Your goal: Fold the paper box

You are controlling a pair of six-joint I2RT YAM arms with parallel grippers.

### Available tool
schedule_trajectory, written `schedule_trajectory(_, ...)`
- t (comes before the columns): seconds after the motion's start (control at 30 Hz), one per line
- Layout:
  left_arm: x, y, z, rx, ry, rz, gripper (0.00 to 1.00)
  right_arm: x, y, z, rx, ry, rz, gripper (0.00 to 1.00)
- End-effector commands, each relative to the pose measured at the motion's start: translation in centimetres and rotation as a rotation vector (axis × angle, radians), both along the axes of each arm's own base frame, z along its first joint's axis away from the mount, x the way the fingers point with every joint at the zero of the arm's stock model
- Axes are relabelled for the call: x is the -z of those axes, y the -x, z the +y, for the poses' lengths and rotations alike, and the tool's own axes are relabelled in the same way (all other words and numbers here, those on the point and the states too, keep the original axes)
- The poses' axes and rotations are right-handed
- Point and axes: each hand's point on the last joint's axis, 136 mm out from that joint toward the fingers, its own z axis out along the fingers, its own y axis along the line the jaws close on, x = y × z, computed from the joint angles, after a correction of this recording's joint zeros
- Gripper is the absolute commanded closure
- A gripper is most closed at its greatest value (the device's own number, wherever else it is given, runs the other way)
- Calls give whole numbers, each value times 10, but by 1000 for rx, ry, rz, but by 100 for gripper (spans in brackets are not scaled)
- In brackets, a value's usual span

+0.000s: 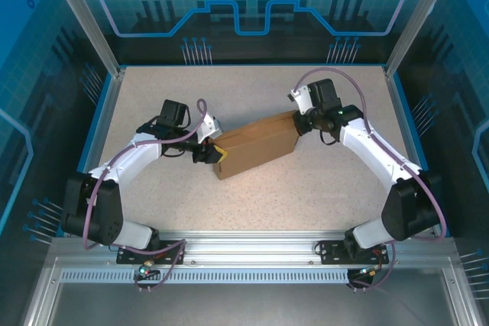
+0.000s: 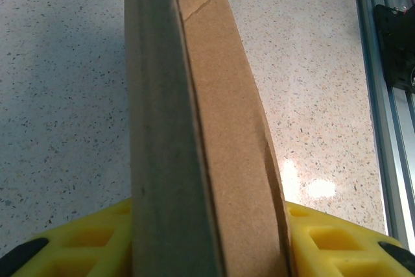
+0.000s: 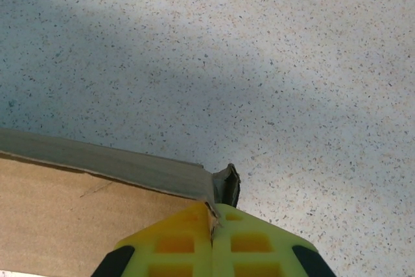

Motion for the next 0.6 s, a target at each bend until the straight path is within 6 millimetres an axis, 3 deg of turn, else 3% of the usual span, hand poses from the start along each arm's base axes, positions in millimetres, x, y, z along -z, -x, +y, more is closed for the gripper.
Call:
schedule_trajectory(0.0,-12,-14,0,-15,21,-48,65,23,23,-1,-12,-20,68,100)
schedule_trajectory(0.2,-13,-14,0,-25,22,-49,60,15,24,-2,-1,-51,2,100)
schedule_trajectory(0.37,-15,-16,1,-40,25,-49,55,20,25,-1,9,-74,-6,100)
schedule_trajectory(0.57,-25,-21,0,-96,64,-29,39,16,26,1,51,-103,-16,100)
